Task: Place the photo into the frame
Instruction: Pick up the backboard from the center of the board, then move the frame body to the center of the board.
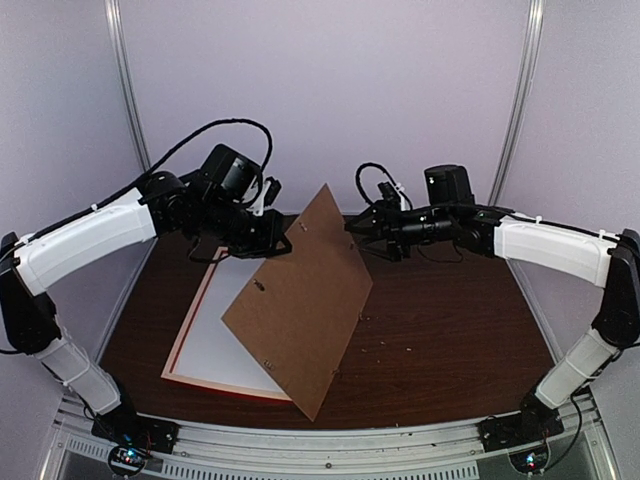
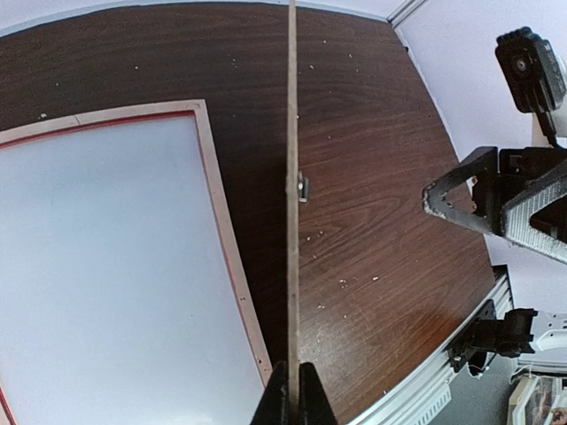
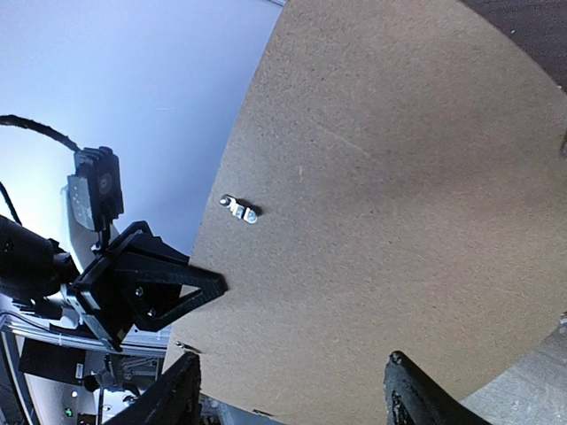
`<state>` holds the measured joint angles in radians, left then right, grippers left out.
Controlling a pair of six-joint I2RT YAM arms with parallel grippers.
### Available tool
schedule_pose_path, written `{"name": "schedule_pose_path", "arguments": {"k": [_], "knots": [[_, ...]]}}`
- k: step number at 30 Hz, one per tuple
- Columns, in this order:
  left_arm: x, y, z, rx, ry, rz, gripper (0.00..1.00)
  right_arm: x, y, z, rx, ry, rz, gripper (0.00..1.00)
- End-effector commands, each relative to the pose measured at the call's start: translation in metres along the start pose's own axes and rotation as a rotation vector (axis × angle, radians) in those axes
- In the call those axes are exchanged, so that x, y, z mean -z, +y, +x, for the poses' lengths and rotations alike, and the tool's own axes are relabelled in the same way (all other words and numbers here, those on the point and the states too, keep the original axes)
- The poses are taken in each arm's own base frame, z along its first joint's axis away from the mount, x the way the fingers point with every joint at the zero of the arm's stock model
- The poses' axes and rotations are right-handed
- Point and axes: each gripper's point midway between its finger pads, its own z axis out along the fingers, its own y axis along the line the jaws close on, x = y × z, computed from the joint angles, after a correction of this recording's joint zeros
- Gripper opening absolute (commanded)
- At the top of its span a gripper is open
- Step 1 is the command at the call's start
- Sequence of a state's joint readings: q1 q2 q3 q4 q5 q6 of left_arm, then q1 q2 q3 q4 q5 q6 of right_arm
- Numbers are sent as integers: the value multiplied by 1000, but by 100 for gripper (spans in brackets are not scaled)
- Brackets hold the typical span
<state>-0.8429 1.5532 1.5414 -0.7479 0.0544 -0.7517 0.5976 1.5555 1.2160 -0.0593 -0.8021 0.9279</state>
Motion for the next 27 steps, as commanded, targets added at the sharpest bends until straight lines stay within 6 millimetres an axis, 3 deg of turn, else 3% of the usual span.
{"name": "schedule_pose_path", "arguments": {"k": [1,6,10,13,21,27], "knots": [[30,-13,-25,63,-108,146,0,25,-7,-2,55,-41,87,70],[64,-11,-41,147,-193,276,0,56,-22,-1,125,-67,270,71],[95,9,-51,175,-261,266,0,69,-37,2,165,-72,384,74],[123,30,-60,204,-318,256,0,68,-53,7,158,-58,433,76],[185,83,-70,232,-432,127,0,27,-88,22,158,-2,546,80],[212,98,-79,227,-486,59,0,-16,-112,33,202,72,693,78]]}}
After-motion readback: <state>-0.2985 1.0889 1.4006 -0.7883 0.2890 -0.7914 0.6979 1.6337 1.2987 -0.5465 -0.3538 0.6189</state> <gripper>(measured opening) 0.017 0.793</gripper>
